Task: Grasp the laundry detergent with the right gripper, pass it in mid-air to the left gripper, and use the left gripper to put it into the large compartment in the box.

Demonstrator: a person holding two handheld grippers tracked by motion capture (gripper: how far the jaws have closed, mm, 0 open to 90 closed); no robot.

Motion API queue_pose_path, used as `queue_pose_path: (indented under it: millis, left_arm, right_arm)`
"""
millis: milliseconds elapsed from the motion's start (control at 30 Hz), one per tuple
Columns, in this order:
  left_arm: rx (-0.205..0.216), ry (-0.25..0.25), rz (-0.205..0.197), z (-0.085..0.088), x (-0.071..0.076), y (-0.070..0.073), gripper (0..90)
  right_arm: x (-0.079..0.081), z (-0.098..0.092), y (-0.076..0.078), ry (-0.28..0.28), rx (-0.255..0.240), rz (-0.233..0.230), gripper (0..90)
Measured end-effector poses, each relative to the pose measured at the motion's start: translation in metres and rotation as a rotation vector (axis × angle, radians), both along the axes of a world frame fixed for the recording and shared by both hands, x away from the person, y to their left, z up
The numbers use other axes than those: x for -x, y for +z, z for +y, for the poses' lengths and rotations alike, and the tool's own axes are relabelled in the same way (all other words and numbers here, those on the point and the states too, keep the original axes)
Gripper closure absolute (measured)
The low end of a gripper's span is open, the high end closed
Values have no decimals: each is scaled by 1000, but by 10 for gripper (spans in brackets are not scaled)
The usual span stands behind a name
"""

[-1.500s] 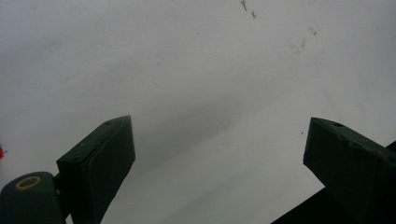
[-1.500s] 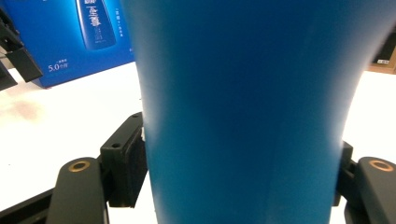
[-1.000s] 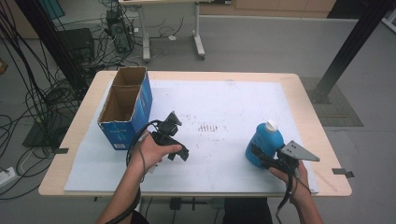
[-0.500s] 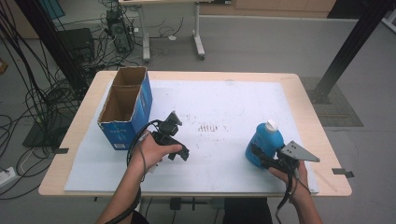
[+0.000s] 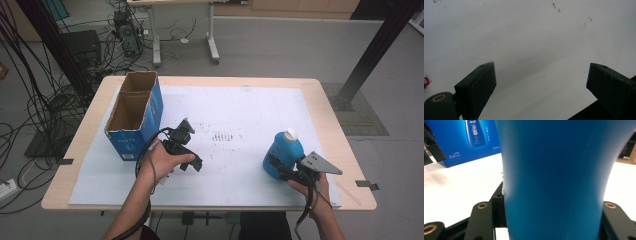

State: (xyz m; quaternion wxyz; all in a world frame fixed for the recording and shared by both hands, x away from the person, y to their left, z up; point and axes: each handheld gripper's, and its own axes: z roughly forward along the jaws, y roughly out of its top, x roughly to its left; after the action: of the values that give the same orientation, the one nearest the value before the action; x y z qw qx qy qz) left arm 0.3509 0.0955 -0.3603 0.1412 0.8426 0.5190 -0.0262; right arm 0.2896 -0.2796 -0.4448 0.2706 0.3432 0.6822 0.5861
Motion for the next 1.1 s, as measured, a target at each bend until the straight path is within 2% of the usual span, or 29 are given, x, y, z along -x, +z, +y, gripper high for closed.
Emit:
queue_pose_path:
  millis: [1100]
  left_arm:
    - [-5,-7,2,-4,-4,0,93]
  right_arm:
    - [0,0,-2,3,0,-20,432]
